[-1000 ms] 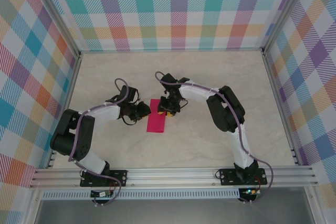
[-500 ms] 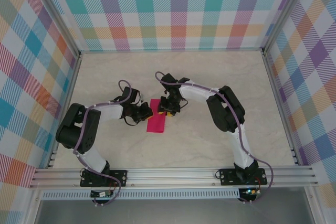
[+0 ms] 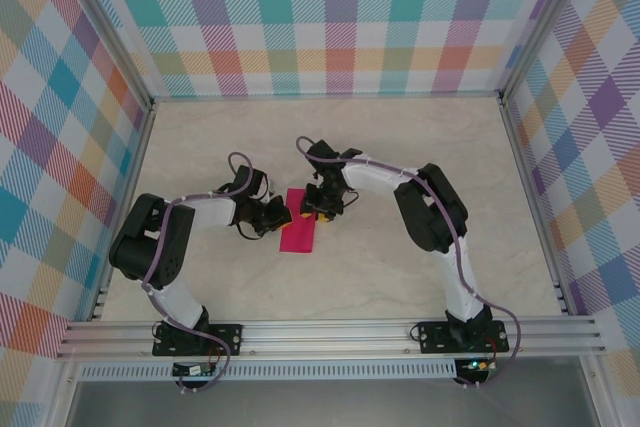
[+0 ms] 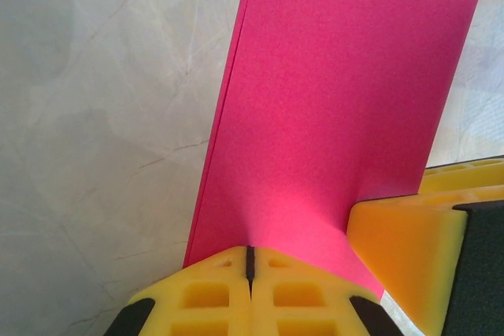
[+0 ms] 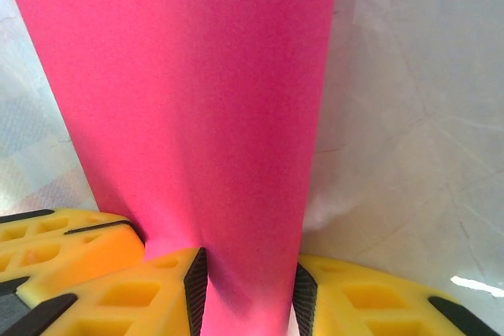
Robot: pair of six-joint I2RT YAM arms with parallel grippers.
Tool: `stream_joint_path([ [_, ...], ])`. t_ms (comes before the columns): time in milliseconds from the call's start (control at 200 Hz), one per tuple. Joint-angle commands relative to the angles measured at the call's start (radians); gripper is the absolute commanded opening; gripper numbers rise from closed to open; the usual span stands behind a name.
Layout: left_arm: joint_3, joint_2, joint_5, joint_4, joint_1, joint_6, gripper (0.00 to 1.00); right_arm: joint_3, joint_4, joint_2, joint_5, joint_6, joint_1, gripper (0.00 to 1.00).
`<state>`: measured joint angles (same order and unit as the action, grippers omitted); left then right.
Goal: Fold a paper plane with a square sheet of paper (pick it up from the middle)
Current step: Hold the square sheet of paper at the center of the table, then fold the square sheet of paper in half at the center of the table.
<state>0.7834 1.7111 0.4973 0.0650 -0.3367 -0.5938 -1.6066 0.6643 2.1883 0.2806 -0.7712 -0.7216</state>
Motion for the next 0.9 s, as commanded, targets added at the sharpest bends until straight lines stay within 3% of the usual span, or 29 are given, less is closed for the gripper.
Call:
stream_joint_path([
  [0,-0.028,0.064,-0.085,0.128,0.008,0.041,0.02,0.048,0.126,0.040,-0.101,-0.011,0.003,0.40],
  [205,-0.044,0.078,-0.120,0.147,0.008,0.060,0.00,0.066,0.077,-0.194,-0.168,-0.059,0.003,0.61],
  [295,-0.051,0.072,-0.126,0.147,0.008,0.060,0.00,0.092,0.052,-0.264,-0.180,-0.054,0.002,0.62],
  [375,-0.051,0.074,-0.130,0.147,0.008,0.060,0.00,0.094,-0.012,-0.269,-0.085,-0.013,0.003,0.55],
  [540,-0.045,0.080,-0.142,0.148,0.008,0.056,0.00,0.028,-0.052,-0.176,0.039,0.005,-0.012,0.26],
  [735,-0.032,0.111,-0.154,0.171,0.008,0.058,0.00,-0.042,-0.051,-0.063,0.067,-0.008,-0.016,0.14],
  [895,-0.022,0.117,-0.170,0.203,0.008,0.060,0.00,-0.086,-0.034,-0.014,0.116,0.054,-0.031,0.13],
])
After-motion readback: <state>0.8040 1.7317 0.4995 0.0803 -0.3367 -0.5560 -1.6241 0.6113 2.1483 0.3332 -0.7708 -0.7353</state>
